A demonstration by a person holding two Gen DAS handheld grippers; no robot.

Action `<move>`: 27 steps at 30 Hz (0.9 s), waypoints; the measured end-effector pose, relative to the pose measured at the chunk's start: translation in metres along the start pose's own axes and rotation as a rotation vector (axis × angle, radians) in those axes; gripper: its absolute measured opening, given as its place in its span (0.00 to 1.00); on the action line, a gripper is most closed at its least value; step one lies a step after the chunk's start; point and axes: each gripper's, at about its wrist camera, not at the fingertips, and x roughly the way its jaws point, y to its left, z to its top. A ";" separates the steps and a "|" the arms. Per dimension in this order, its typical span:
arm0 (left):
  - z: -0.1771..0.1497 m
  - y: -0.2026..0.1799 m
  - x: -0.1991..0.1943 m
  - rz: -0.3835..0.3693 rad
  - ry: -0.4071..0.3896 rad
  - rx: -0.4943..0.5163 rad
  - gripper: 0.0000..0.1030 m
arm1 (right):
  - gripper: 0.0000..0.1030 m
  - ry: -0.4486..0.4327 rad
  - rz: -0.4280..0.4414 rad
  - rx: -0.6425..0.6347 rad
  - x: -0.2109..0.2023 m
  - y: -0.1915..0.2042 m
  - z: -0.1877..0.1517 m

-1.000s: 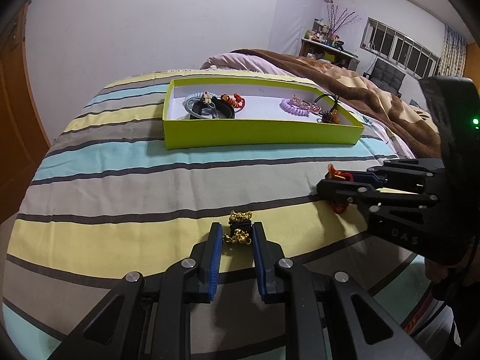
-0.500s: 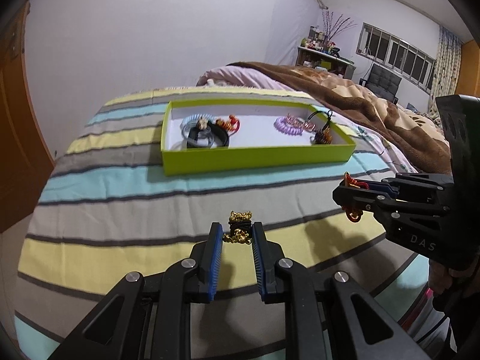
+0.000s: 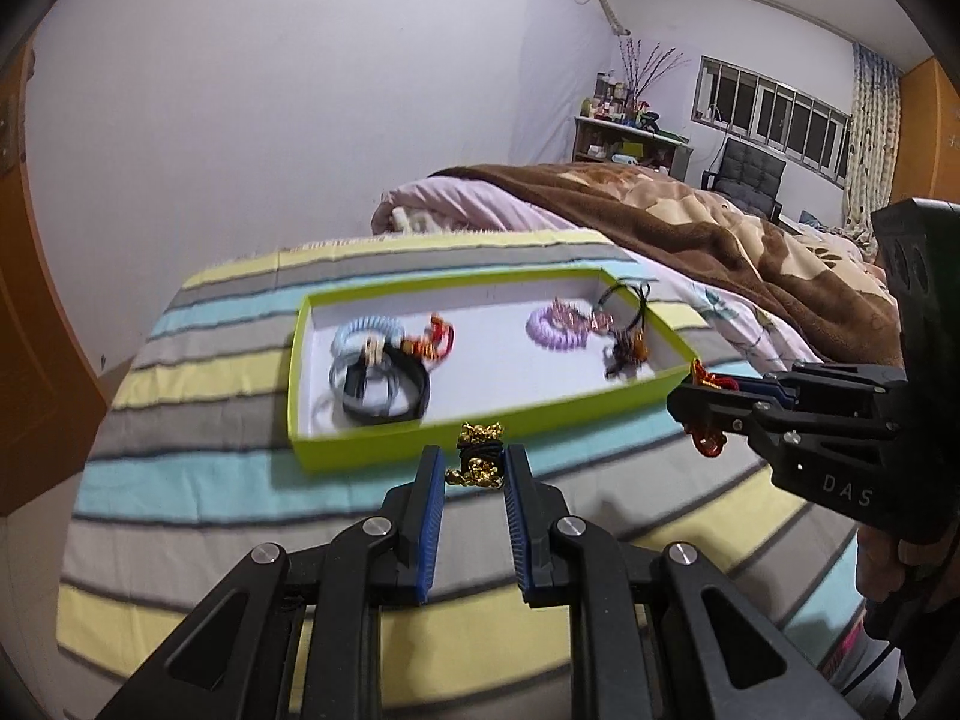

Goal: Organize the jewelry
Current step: 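Carry the gold clip and red tassel cord into the box and open both tools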

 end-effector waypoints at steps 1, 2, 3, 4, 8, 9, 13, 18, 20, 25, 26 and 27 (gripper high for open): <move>0.004 0.000 0.003 0.002 -0.003 0.004 0.19 | 0.11 -0.002 0.000 0.002 0.002 -0.002 0.004; 0.008 0.000 0.006 0.003 -0.004 0.007 0.19 | 0.11 -0.004 0.000 0.003 0.003 -0.004 0.006; 0.013 0.000 0.009 0.002 -0.006 0.010 0.19 | 0.11 -0.006 0.000 0.006 0.005 -0.006 0.009; 0.016 0.000 0.012 0.000 -0.008 0.012 0.19 | 0.11 -0.006 0.000 0.008 0.008 -0.008 0.012; 0.029 0.001 0.027 0.001 -0.005 0.015 0.19 | 0.11 -0.002 -0.001 0.032 0.021 -0.020 0.023; 0.032 0.002 0.032 0.004 -0.003 0.017 0.19 | 0.11 0.002 -0.003 0.037 0.025 -0.023 0.025; 0.042 0.004 0.053 0.007 0.021 0.030 0.13 | 0.11 0.021 -0.013 0.044 0.042 -0.032 0.031; 0.046 0.007 0.084 -0.002 0.068 0.026 0.00 | 0.11 0.054 -0.025 0.041 0.065 -0.041 0.034; 0.045 0.008 0.093 -0.006 0.082 0.021 0.00 | 0.11 0.066 -0.029 0.045 0.072 -0.044 0.033; 0.041 0.010 0.114 -0.019 0.120 0.008 0.00 | 0.11 0.091 -0.030 0.052 0.085 -0.050 0.031; 0.039 0.011 0.116 -0.020 0.125 0.007 0.00 | 0.11 0.095 -0.028 0.052 0.087 -0.050 0.030; 0.039 0.011 0.119 -0.023 0.130 0.007 0.00 | 0.11 0.101 -0.024 0.052 0.089 -0.050 0.030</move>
